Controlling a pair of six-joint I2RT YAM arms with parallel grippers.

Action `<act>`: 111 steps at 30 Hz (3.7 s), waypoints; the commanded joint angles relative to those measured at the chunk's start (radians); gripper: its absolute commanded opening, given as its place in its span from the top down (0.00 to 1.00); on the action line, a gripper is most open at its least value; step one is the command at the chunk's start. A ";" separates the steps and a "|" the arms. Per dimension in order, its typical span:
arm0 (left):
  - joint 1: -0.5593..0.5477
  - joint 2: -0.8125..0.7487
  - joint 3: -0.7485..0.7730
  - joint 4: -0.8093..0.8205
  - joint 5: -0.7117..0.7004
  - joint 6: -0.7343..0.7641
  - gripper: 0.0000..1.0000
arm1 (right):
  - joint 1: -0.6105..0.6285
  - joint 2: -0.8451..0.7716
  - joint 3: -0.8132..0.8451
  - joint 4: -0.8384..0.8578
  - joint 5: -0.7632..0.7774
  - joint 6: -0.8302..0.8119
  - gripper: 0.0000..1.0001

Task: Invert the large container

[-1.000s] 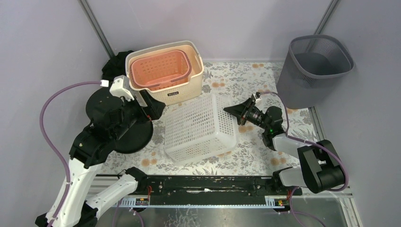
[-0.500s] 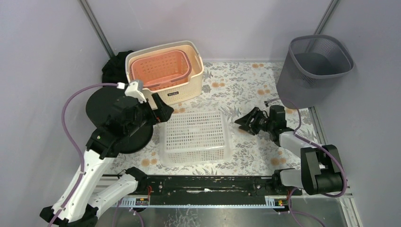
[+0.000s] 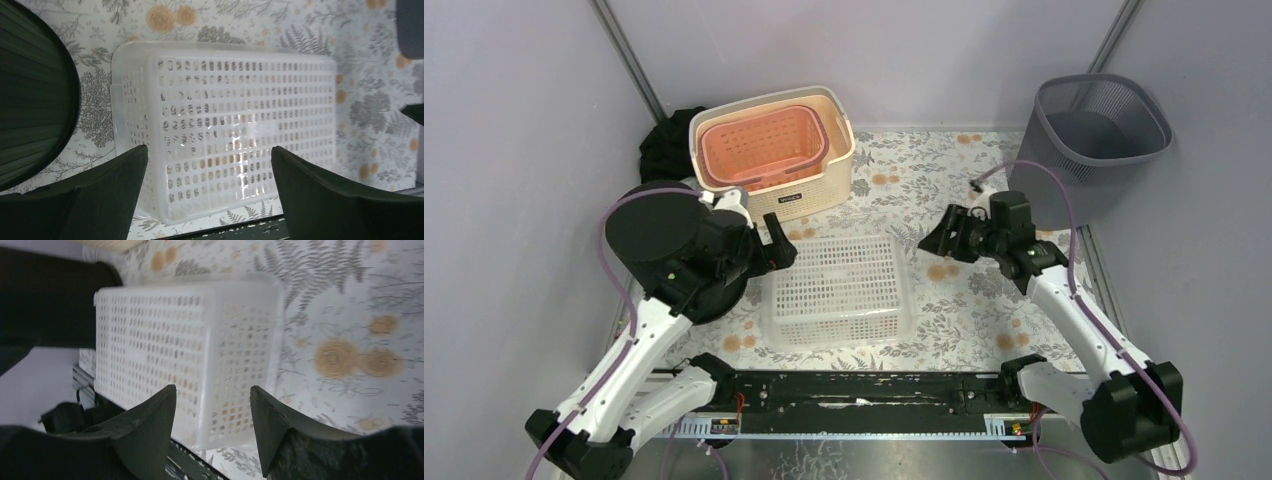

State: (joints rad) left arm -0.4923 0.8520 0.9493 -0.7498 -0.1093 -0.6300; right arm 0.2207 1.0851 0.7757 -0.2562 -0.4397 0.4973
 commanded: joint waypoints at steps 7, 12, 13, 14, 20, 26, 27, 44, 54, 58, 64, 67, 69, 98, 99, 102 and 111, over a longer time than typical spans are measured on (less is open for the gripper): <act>-0.019 0.151 -0.130 0.209 -0.100 -0.030 0.00 | 0.503 -0.100 0.115 -0.253 0.249 -0.026 0.35; -0.044 0.245 -0.162 0.304 -0.121 -0.037 0.00 | 0.749 -0.120 0.052 -0.191 0.362 0.078 0.36; -0.056 0.266 -0.165 0.327 -0.123 -0.038 0.00 | 0.794 -0.121 0.023 -0.161 0.395 0.107 0.37; -0.067 0.287 -0.165 0.338 -0.125 -0.041 0.00 | 0.832 -0.120 -0.009 -0.123 0.426 0.141 0.37; -0.155 0.413 -0.141 0.399 -0.145 -0.068 0.00 | 0.898 -0.135 -0.211 0.093 0.536 0.315 0.40; -0.219 0.476 -0.086 0.409 -0.157 -0.075 0.00 | 0.795 -0.145 -0.333 0.167 0.591 0.379 0.35; -0.225 0.482 -0.080 0.410 -0.157 -0.075 0.00 | 0.739 -0.160 -0.365 0.184 0.574 0.379 0.34; -0.352 0.908 0.249 0.537 -0.095 -0.010 0.00 | -0.098 0.282 -0.047 0.390 0.153 0.098 0.28; -0.348 1.240 0.631 0.497 -0.038 0.014 0.00 | -0.161 0.742 0.471 0.415 0.003 0.055 0.29; -0.311 1.347 0.770 0.469 -0.046 -0.001 0.00 | -0.165 0.699 0.638 0.222 0.006 -0.070 0.30; -0.247 1.452 0.916 0.481 -0.007 0.005 0.00 | -0.166 0.492 0.811 -0.150 0.059 -0.275 0.28; -0.232 1.490 0.993 0.442 -0.034 0.034 0.00 | -0.166 0.435 0.897 -0.279 0.188 -0.343 0.28; -0.210 1.494 1.004 0.438 -0.039 0.034 0.00 | -0.167 0.407 0.934 -0.309 0.330 -0.362 0.27; -0.194 1.132 0.606 0.590 0.211 0.035 0.00 | -0.273 0.532 1.046 -0.143 0.521 -0.477 0.28; -0.196 1.117 0.586 0.593 0.210 0.033 0.00 | -0.273 0.523 1.046 -0.141 0.537 -0.475 0.28; -0.201 1.064 0.522 0.607 0.211 0.028 0.00 | -0.273 0.543 1.087 -0.168 0.569 -0.482 0.28; -0.210 0.942 0.362 0.609 0.202 0.032 0.00 | -0.274 0.595 1.084 -0.180 0.598 -0.503 0.29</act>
State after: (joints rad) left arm -0.6998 1.8481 1.3582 -0.1921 0.0917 -0.5961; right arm -0.0525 1.6688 1.8359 -0.4519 0.1165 0.0193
